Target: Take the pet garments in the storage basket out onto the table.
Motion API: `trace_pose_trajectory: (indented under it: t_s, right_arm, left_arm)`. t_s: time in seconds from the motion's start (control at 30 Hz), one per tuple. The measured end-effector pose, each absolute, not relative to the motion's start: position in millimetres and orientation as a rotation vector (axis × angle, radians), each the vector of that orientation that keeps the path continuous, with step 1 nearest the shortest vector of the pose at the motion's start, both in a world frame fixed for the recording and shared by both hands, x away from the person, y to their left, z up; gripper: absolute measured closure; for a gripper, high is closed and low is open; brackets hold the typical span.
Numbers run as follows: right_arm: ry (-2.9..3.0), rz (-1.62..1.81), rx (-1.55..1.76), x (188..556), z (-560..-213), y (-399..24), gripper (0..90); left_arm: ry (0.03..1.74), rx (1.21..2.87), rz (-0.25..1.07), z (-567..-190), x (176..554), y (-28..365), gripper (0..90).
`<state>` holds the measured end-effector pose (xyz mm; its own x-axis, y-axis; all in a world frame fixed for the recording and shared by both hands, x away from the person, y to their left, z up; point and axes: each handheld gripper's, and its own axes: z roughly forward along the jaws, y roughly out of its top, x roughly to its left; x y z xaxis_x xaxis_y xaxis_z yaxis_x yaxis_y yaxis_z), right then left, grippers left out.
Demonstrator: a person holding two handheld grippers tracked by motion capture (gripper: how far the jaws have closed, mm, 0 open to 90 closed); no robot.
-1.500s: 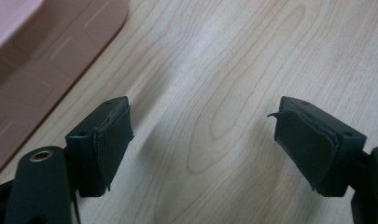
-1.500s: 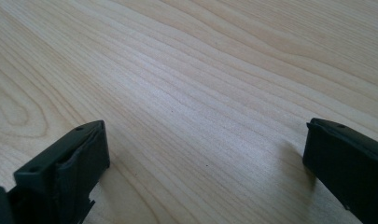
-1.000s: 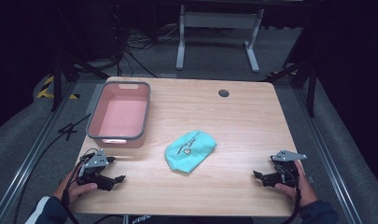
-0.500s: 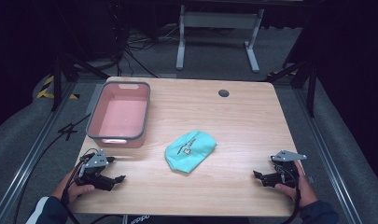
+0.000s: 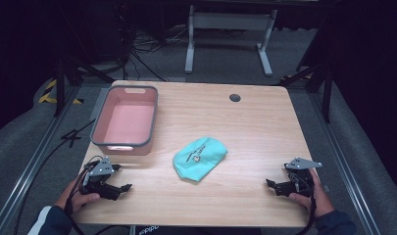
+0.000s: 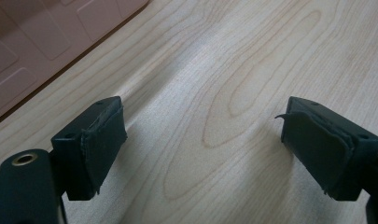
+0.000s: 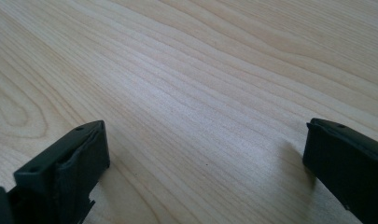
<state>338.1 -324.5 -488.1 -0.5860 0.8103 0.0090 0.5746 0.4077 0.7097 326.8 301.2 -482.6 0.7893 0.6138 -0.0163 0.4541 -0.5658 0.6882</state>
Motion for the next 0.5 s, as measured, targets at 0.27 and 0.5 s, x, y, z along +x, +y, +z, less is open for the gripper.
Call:
trace_pose_trajectory:
  t_s: [0.27, 0.5]
  right_arm:
    - [2.331, 0.978, 1.197, 338.1, -488.1, -324.5, 0.7]
    - [2.331, 0.977, 1.2, 338.0, -488.2, -324.4, 0.7]
  left_arm:
    - [0.79, 2.268, 0.29, -482.9, 326.9, 300.9, 13.5]
    - [0.798, 2.264, 0.288, -483.2, 326.8, 300.5, 13.0]
